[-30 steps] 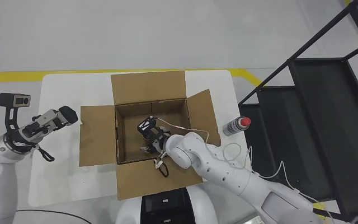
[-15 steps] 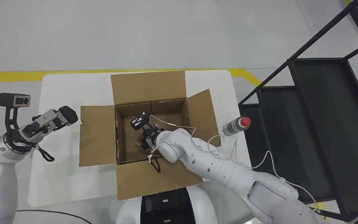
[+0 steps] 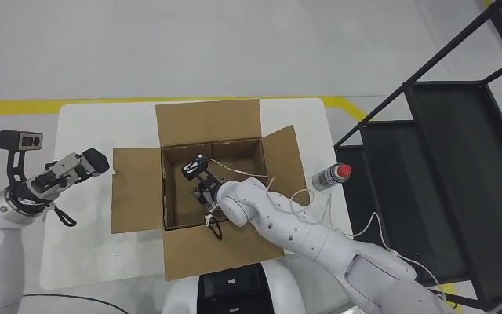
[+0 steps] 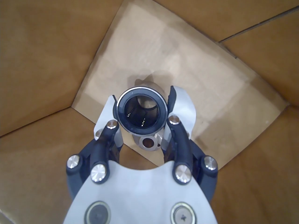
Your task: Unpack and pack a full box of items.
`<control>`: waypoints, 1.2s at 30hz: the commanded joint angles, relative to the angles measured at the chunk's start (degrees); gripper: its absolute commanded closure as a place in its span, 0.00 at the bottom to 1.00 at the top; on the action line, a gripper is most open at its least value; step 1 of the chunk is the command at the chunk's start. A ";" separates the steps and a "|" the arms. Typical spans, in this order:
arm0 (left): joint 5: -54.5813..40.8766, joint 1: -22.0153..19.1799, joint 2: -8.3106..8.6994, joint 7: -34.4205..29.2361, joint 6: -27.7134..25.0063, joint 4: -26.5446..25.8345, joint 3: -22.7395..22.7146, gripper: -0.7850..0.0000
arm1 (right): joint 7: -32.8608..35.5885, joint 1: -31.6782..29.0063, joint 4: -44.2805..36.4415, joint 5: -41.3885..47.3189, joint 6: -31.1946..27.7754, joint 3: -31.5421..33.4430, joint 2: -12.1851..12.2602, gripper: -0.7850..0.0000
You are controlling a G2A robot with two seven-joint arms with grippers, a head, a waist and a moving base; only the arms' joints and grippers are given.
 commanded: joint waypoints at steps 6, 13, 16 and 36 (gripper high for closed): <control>0.01 0.00 0.00 0.00 0.00 0.00 0.00 0.00 | 1.67 -3.21 -8.13 -2.61 -1.08 4.02 1.58 1.00; 0.01 0.00 0.00 0.00 0.00 0.00 0.00 0.00 | 6.80 -9.52 -21.76 -6.66 -3.85 10.82 4.48 1.00; 0.01 0.00 0.00 0.00 0.00 0.00 0.00 0.00 | 9.00 -13.12 -29.32 -7.98 -5.07 14.11 5.71 1.00; 0.01 0.00 0.00 0.00 0.00 0.00 0.00 0.00 | 16.74 -41.14 -58.96 -4.46 -19.37 39.07 11.94 1.00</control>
